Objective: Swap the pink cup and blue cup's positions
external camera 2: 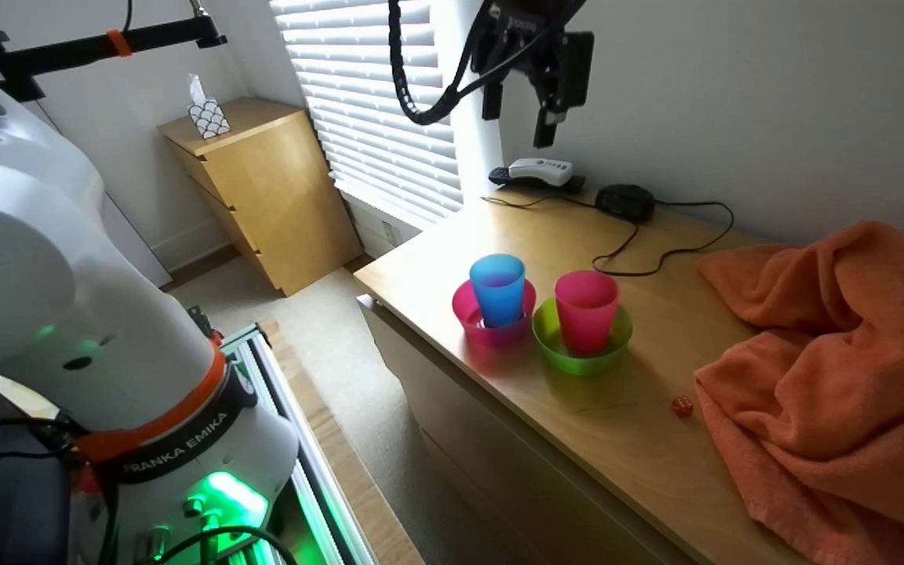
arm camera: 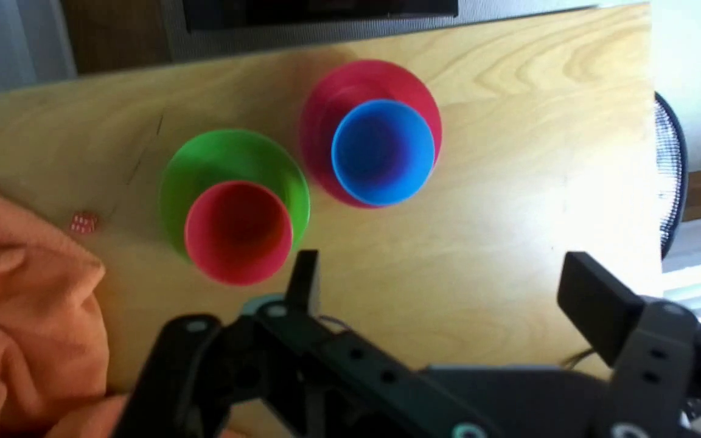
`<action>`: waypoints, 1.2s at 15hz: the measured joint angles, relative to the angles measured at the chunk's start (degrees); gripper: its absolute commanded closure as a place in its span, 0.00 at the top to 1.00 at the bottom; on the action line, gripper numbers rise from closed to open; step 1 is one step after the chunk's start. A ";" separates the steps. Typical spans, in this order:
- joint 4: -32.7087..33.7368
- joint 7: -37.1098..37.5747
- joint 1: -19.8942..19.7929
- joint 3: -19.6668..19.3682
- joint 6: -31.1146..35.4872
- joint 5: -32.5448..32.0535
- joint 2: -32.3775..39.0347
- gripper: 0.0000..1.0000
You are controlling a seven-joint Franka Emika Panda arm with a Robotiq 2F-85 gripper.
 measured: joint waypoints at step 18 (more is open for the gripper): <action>-3.39 8.62 -3.38 0.31 -3.47 6.64 12.54 1.00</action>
